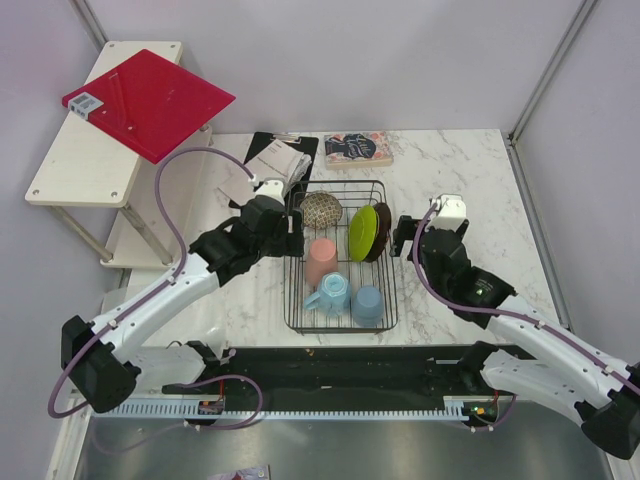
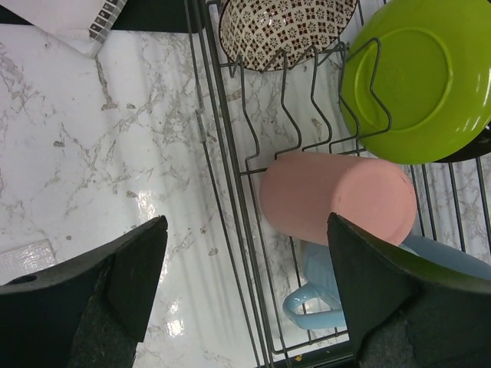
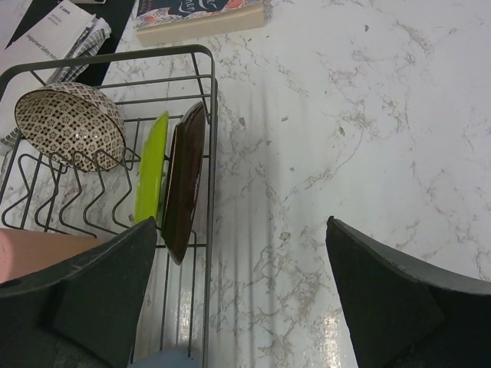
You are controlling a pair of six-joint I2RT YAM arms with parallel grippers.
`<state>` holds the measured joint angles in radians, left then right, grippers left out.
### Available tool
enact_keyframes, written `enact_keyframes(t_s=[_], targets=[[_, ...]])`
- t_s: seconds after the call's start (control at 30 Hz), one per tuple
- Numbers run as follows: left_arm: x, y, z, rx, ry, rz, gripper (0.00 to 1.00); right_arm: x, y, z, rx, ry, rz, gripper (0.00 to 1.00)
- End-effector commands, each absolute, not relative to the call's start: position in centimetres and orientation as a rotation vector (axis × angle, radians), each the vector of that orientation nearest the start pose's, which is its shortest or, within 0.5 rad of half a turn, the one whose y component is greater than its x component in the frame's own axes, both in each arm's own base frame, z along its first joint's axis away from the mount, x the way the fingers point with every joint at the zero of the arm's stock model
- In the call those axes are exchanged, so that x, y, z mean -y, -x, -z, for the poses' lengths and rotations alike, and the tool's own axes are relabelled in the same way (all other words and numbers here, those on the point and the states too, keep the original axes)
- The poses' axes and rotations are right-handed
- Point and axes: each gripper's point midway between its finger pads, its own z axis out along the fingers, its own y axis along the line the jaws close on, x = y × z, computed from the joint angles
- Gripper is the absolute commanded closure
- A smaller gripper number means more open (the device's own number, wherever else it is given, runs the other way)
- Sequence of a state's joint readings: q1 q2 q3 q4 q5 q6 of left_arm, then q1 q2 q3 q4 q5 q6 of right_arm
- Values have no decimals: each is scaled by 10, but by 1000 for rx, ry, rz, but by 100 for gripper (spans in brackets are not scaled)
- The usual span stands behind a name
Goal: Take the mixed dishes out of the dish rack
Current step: Pick up the cup from the dish rack.
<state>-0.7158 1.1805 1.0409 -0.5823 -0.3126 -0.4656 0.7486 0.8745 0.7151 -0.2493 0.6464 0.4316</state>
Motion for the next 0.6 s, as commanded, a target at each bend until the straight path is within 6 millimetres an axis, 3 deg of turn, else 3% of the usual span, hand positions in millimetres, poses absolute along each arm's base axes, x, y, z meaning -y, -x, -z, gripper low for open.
enact_keyframes(t_s=[0.0, 0.27, 0.3, 0.37, 0.57], targets=[[208, -277, -210, -2203, -214, 313, 9, -136, -280, -227, -1870, -113, -185, 2], [267, -272, -228, -2138, -432, 338, 1, -138, -277, -218, -1882, -109, -201, 2], [276, -271, -221, -2150, -457, 342, 1, -138, -277, -218, -1880, -109, -207, 2], [283, -273, -221, -2154, -458, 354, 1, -139, -275, -217, -1883, -105, -221, 2], [288, -277, -194, -2221, -427, 312, 1, -139, -272, -215, -1884, -91, -237, 2]])
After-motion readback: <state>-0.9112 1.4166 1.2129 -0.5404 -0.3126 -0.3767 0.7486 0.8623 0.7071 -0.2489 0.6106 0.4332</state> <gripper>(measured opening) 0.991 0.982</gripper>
